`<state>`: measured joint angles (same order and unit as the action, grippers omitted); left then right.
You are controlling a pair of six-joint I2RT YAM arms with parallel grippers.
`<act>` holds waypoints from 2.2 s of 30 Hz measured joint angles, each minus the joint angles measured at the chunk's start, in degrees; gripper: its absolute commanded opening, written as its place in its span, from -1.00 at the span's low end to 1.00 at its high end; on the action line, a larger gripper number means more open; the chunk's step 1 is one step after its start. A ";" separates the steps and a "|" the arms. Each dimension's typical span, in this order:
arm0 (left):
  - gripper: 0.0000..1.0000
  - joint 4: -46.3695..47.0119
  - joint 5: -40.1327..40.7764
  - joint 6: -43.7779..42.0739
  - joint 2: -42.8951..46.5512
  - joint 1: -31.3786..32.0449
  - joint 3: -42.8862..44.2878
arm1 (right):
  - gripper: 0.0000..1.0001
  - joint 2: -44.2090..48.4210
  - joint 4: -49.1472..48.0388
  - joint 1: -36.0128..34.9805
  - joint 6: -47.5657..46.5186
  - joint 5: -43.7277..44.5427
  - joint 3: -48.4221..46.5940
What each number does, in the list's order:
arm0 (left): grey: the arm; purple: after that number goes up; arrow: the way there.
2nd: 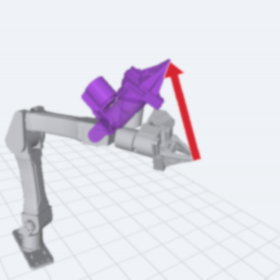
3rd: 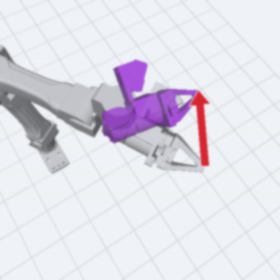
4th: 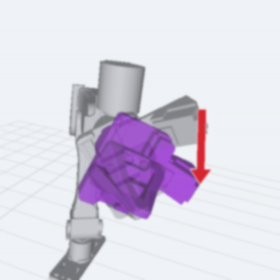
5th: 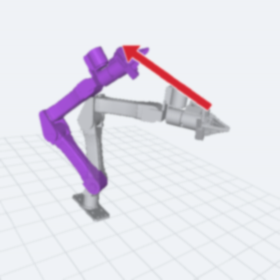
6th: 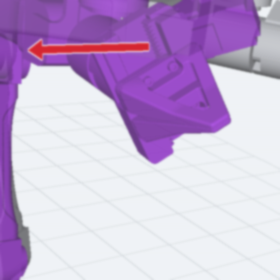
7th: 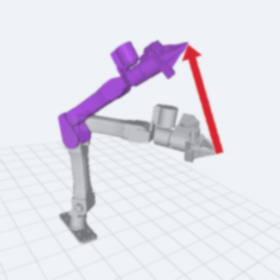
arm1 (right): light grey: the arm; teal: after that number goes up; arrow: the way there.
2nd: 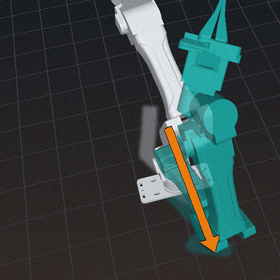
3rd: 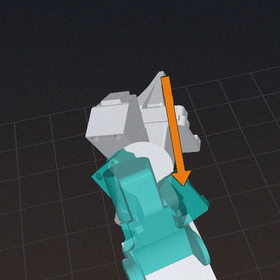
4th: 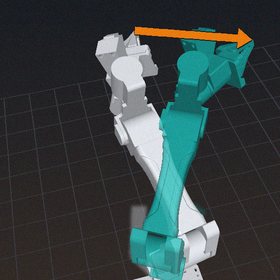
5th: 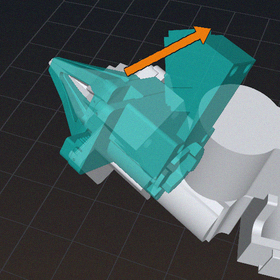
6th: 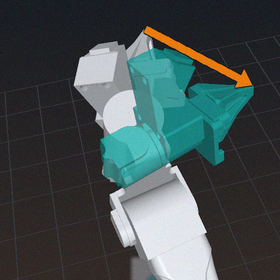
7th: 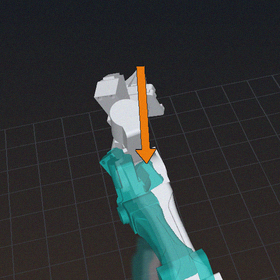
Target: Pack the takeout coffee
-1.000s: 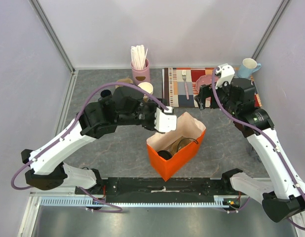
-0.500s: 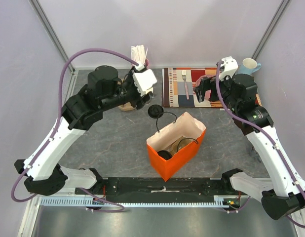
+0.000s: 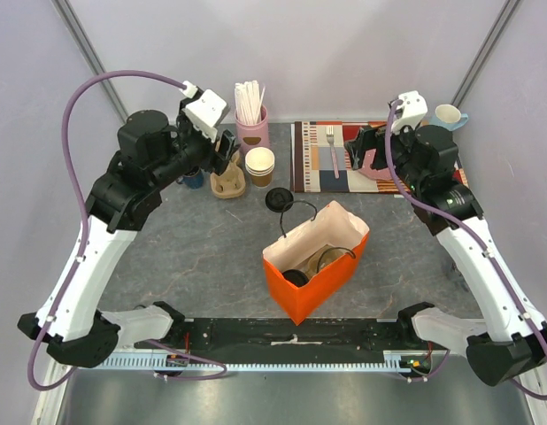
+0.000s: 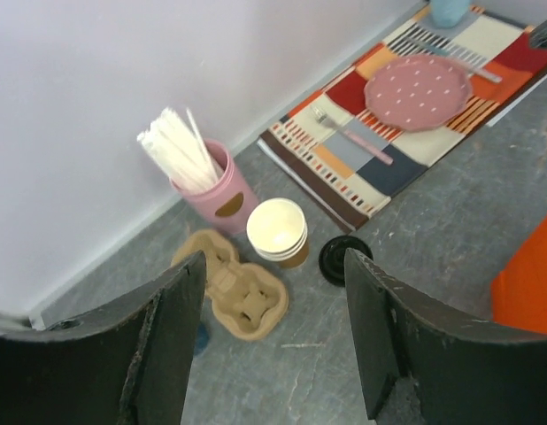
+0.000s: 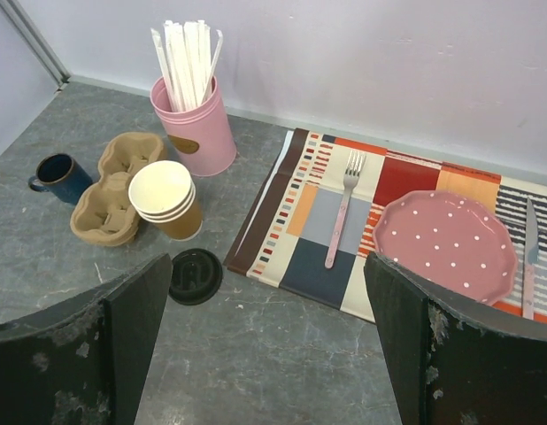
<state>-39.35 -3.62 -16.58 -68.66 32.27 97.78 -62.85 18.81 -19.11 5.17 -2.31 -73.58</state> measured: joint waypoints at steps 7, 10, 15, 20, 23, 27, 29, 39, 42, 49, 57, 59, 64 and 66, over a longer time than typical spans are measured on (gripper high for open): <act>0.41 1.86 2.12 5.70 -1.95 -6.10 -7.39 | 0.96 -5.42 -0.96 0.07 0.00 1.09 -2.08; 0.33 1.79 2.08 9.07 -5.70 -9.40 -9.01 | 0.96 -7.93 -1.14 0.22 -0.37 1.16 -4.13; 0.20 2.12 1.79 13.92 -16.48 -12.68 -7.30 | 0.96 -12.39 -1.25 0.79 -1.55 1.18 -8.94; 0.18 2.54 1.86 19.47 -31.65 -12.92 1.57 | 0.96 -16.04 -1.66 1.27 -2.69 1.27 -11.82; 0.16 3.32 3.82 21.70 -39.60 -12.61 7.39 | 0.96 -17.53 -1.51 1.55 -3.50 1.42 -11.98; 0.15 4.07 6.73 22.93 -46.34 -12.41 12.70 | 0.96 -18.47 -1.33 1.95 -3.93 2.38 -11.98; 0.15 4.31 7.37 23.19 -47.58 -12.37 13.49 | 0.96 -18.67 -1.25 2.16 -3.98 2.67 -11.98; 0.15 5.97 7.85 23.61 -48.30 -12.26 14.12 | 0.96 -20.04 -1.09 2.51 -3.96 -0.42 -11.98; 0.13 6.84 8.00 23.19 -48.70 -12.28 14.93 | 0.96 -20.94 -0.70 2.49 -3.96 -1.79 -11.96; 0.01 12.31 8.70 21.40 -54.47 -12.41 25.31 | 0.96 -21.20 -0.44 2.49 -3.96 -2.40 -11.96; -0.08 22.62 9.75 19.89 -63.10 -13.38 33.90 | 0.96 -21.24 -0.20 2.49 -4.07 -2.23 -11.96; -0.10 24.90 11.10 19.67 -65.53 -13.46 35.43 | 0.96 -21.24 0.07 2.49 -4.11 -2.08 -11.98; -0.17 27.50 15.50 18.49 -68.61 -13.57 36.72 | 0.96 -21.24 0.76 2.49 -4.11 -1.31 -12.00; -0.17 27.41 14.88 18.03 -68.61 -13.73 36.87 | 0.96 -21.24 1.14 2.49 -4.09 -0.85 -12.00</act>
<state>-11.94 11.27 1.45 -137.27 18.55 134.65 -84.09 19.94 -16.62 1.08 -3.16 -85.58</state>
